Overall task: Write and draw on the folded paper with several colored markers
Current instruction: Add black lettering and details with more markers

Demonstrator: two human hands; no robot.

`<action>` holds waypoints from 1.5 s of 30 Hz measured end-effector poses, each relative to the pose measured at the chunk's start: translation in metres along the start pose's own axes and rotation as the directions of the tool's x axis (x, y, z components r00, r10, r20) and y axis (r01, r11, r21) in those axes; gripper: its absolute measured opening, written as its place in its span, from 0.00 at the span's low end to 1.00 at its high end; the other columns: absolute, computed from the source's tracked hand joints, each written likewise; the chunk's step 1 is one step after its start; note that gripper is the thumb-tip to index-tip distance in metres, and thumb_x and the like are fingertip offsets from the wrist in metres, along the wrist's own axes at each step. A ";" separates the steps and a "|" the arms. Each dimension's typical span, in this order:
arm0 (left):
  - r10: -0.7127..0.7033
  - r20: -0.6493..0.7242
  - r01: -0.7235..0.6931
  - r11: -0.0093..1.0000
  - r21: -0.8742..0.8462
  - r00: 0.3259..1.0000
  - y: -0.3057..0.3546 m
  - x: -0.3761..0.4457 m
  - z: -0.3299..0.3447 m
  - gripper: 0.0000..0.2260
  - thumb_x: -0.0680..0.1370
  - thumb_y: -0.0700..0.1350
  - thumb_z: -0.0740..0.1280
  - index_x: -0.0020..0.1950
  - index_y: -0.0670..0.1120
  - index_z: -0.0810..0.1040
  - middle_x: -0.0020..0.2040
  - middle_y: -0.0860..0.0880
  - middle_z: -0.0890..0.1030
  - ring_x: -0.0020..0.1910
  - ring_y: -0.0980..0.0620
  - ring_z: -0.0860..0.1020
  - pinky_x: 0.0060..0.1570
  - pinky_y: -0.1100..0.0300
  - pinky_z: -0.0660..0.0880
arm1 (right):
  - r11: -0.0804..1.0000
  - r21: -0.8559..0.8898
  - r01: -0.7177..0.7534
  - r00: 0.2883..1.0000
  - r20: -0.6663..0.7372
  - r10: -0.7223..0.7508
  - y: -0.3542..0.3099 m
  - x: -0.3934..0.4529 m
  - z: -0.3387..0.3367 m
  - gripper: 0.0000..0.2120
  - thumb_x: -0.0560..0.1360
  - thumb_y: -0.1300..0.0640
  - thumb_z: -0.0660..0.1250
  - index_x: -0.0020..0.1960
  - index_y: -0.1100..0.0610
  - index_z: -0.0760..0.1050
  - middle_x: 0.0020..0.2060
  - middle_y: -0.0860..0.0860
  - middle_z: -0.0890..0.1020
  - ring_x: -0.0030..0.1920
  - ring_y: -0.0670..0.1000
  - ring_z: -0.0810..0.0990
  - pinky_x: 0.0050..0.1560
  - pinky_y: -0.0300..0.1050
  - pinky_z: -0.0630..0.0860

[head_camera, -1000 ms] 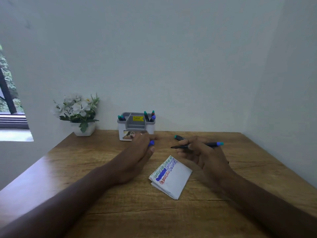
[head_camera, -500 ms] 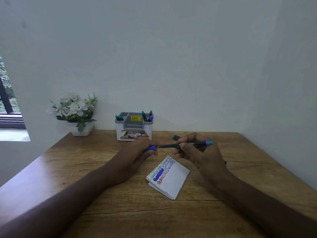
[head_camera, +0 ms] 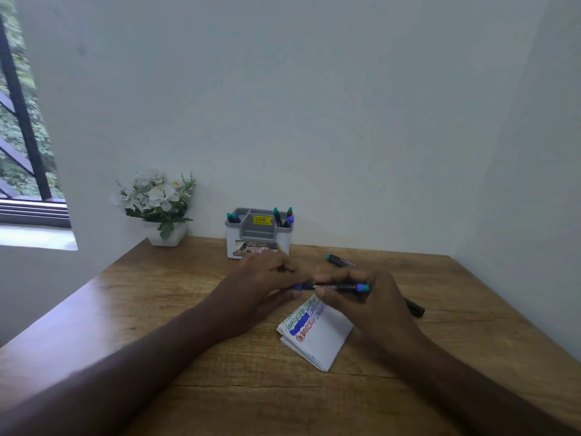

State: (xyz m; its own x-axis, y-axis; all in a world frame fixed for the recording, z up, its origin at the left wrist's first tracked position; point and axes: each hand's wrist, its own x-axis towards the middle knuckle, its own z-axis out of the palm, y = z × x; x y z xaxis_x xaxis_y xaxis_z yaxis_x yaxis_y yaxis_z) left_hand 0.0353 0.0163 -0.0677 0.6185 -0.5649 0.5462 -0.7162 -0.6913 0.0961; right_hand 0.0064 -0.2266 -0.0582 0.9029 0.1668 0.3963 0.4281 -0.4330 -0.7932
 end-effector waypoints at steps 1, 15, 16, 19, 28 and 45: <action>0.011 -0.013 -0.011 1.000 0.016 1.000 0.001 0.000 -0.002 0.16 0.82 0.52 0.65 0.69 0.55 0.80 0.61 0.51 0.80 0.60 0.54 0.76 0.55 0.58 0.73 | 0.999 -0.046 0.021 1.000 0.018 -0.021 -0.001 -0.001 0.002 0.10 0.73 0.52 0.78 0.43 0.36 0.82 0.38 0.21 0.81 0.49 0.26 0.79 0.41 0.23 0.77; 0.019 -0.178 -0.015 1.000 0.026 0.984 0.024 0.004 0.002 0.14 0.81 0.52 0.64 0.59 0.49 0.85 0.48 0.51 0.83 0.45 0.55 0.78 0.41 0.65 0.74 | 0.994 -0.059 0.090 0.983 -0.152 -0.099 -0.009 -0.012 0.006 0.04 0.73 0.45 0.76 0.48 0.40 0.85 0.35 0.30 0.83 0.46 0.27 0.79 0.44 0.22 0.72; 0.028 -0.203 -0.023 0.999 0.028 0.979 0.024 0.005 0.002 0.13 0.80 0.52 0.65 0.59 0.49 0.85 0.47 0.51 0.82 0.45 0.55 0.77 0.40 0.65 0.74 | 0.994 -0.060 0.096 0.981 -0.162 -0.105 -0.011 -0.013 0.006 0.04 0.73 0.46 0.76 0.47 0.39 0.84 0.35 0.30 0.82 0.46 0.26 0.79 0.44 0.21 0.72; 0.047 -0.221 -0.036 0.998 0.051 0.974 0.025 0.005 0.007 0.11 0.79 0.50 0.67 0.58 0.49 0.84 0.46 0.53 0.82 0.44 0.58 0.76 0.42 0.73 0.67 | 0.995 -0.067 0.071 0.982 -0.170 -0.082 -0.010 -0.013 0.008 0.06 0.73 0.45 0.77 0.49 0.41 0.84 0.36 0.30 0.81 0.47 0.26 0.79 0.44 0.21 0.72; -0.418 -0.276 0.397 0.909 -0.129 0.865 -0.006 0.004 -0.008 0.17 0.78 0.44 0.75 0.59 0.58 0.72 0.49 0.59 0.80 0.46 0.64 0.81 0.42 0.74 0.74 | 0.973 -0.075 0.219 0.959 -0.166 -0.229 -0.001 -0.002 -0.004 0.33 0.69 0.46 0.81 0.71 0.40 0.73 0.43 0.42 0.85 0.48 0.42 0.84 0.48 0.36 0.82; -0.615 -0.439 0.683 0.730 -0.004 0.655 -0.101 0.071 -0.040 0.10 0.83 0.51 0.66 0.47 0.48 0.82 0.41 0.52 0.85 0.39 0.54 0.82 0.37 0.61 0.73 | 0.985 -0.047 0.164 0.983 -0.073 -0.167 0.006 0.005 -0.013 0.19 0.72 0.47 0.79 0.59 0.44 0.75 0.39 0.46 0.83 0.48 0.39 0.81 0.44 0.31 0.79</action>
State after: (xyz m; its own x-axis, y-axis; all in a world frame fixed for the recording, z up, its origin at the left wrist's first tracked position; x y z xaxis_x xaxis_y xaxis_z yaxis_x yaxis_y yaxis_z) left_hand 0.1383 0.0638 -0.0049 0.7036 0.2531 0.6640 -0.1015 -0.8890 0.4465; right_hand 0.0127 -0.2398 -0.0547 0.8135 0.1720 0.5556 0.5678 -0.4414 -0.6948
